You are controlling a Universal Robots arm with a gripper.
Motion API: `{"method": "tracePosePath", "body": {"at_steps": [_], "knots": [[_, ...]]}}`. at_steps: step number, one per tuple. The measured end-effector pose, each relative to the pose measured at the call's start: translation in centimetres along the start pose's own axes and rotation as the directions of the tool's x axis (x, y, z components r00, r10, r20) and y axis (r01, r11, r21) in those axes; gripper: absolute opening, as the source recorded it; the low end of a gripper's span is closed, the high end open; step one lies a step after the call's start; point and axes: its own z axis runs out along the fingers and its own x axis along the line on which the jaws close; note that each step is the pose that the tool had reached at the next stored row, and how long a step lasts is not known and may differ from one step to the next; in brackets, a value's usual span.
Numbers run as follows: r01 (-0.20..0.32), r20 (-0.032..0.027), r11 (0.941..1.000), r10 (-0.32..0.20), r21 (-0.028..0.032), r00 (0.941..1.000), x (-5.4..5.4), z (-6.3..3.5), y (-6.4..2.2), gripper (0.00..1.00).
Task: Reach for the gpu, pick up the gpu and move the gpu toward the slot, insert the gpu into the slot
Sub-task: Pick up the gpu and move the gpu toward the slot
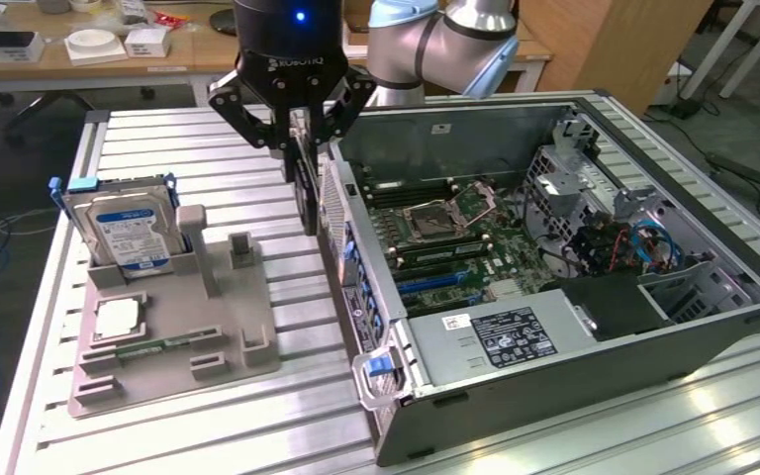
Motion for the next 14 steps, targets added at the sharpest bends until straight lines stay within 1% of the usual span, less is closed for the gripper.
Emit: {"method": "tracePosePath", "body": {"at_steps": [14], "knots": [[0.000, 0.0000, 1.0000, 0.000, -0.0001, 1.0000, -0.69, 0.08, -0.04, 0.27]]}}
